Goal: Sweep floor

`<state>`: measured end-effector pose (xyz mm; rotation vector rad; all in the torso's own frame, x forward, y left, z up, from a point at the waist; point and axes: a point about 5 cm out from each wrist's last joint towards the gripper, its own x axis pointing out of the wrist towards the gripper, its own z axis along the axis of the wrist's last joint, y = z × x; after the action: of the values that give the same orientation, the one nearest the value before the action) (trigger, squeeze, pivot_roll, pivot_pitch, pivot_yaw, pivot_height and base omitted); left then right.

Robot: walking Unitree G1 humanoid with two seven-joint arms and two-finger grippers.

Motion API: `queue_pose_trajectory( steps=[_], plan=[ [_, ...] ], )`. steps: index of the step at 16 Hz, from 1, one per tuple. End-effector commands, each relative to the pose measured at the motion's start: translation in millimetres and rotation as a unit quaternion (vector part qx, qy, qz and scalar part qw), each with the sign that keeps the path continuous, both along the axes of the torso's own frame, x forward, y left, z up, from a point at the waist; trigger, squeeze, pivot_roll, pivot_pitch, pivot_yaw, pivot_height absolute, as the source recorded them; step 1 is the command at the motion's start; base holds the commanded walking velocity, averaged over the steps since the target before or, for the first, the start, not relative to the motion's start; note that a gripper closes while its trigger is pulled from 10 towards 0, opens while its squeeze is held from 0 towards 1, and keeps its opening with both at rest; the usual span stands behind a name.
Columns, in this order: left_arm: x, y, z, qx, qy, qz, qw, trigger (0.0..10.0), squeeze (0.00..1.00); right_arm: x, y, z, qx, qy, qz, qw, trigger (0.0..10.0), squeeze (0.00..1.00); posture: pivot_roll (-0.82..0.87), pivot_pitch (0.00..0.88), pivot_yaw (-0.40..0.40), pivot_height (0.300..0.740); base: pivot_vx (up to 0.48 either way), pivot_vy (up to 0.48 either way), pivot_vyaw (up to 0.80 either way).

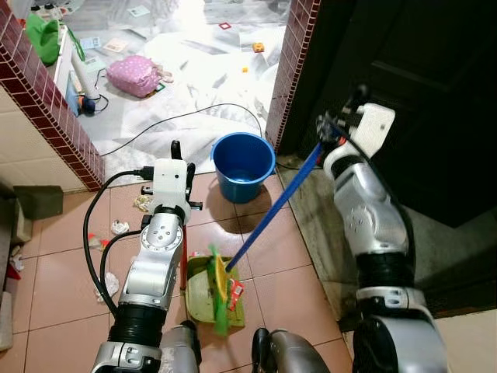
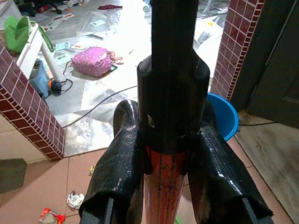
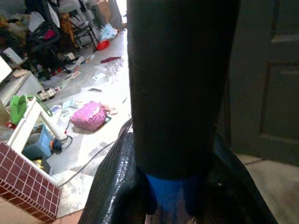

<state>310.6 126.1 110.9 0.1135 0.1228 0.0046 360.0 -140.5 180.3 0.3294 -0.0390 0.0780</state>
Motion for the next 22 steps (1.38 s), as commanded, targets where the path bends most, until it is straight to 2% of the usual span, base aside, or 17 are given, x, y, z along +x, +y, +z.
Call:
queue_pose_trajectory(
  steps=[1,3,5,7,10,12,13,14,15,19,21,22],
  plan=[
    [-7.3,-1.0,-24,-0.003,0.059,0.004,0.998,10.0,0.00,0.2,-3.3,19,-0.002,-0.044,0.004,0.999,10.0,0.00,-0.06,0.167,-0.053,0.740,0.000,0.000,0.00],
    [-6.6,0.6,-23,-0.005,0.053,0.011,0.999,10.0,0.00,0.3,-5.0,26,-0.019,-0.063,0.009,0.998,10.0,0.00,-0.06,0.164,-0.052,0.740,0.000,0.000,0.00],
    [-6.6,0.6,-24,-0.009,0.055,0.010,0.998,10.0,0.00,1.8,-6.7,34,-0.002,-0.076,0.013,0.997,10.0,0.00,-0.06,0.160,-0.051,0.740,0.000,0.000,0.00],
    [-5.7,0.1,-24,-0.030,0.050,0.016,0.998,10.0,0.00,5.8,-9.3,43,0.064,-0.071,0.005,0.995,10.0,0.00,-0.06,0.153,-0.051,0.740,0.000,0.000,0.00],
    [-4.8,0.4,-25,-0.037,0.049,0.021,0.998,10.0,0.00,9.7,-12.2,55,0.112,-0.073,0.003,0.991,10.0,0.00,-0.06,0.149,-0.049,0.740,0.000,0.000,0.00],
    [-4.8,0.2,-26,-0.039,0.049,0.021,0.998,10.0,0.00,10.0,-16.9,63,0.069,-0.101,-0.003,0.993,10.0,0.00,-0.06,0.148,-0.047,0.740,0.000,0.000,0.00],
    [-4.6,0.7,-25,-0.039,0.048,0.021,0.998,10.0,0.00,9.0,-20.1,70,0.002,-0.129,-0.005,0.992,10.0,0.00,-0.06,0.148,-0.047,0.740,0.000,0.000,0.00],
    [-4.0,2.6,-22,-0.042,0.038,0.023,0.998,10.0,0.00,7.3,-21.0,67,-0.076,-0.140,-0.006,0.987,10.0,0.00,-0.06,0.146,-0.050,0.740,0.000,0.000,0.00],
    [-4.0,4.2,-19,-0.043,0.030,0.026,0.998,10.0,0.00,6.1,-21.0,61,-0.116,-0.136,-0.007,0.984,10.0,0.00,-0.06,0.146,-0.050,0.740,0.000,0.000,0.00],
    [-5.7,12.0,-18,-0.040,0.025,0.038,0.998,10.0,0.00,-1.4,-14.3,33,-0.178,-0.118,0.005,0.977,10.0,0.00,-0.06,0.156,-0.056,0.740,0.000,0.000,0.00],
    [-6.6,12.9,-15,-0.050,0.019,0.035,0.998,10.0,0.00,-6.6,-6.0,4,-0.174,-0.068,0.018,0.982,10.0,0.00,-0.05,0.178,-0.050,0.740,0.000,0.000,0.00],
    [-6.5,12.8,-12,-0.056,0.015,0.032,0.998,10.0,0.00,-7.4,-4.5,-2,-0.163,-0.056,0.017,0.985,10.0,0.00,-0.05,0.186,-0.046,0.740,0.000,0.000,0.00]
  ],
)
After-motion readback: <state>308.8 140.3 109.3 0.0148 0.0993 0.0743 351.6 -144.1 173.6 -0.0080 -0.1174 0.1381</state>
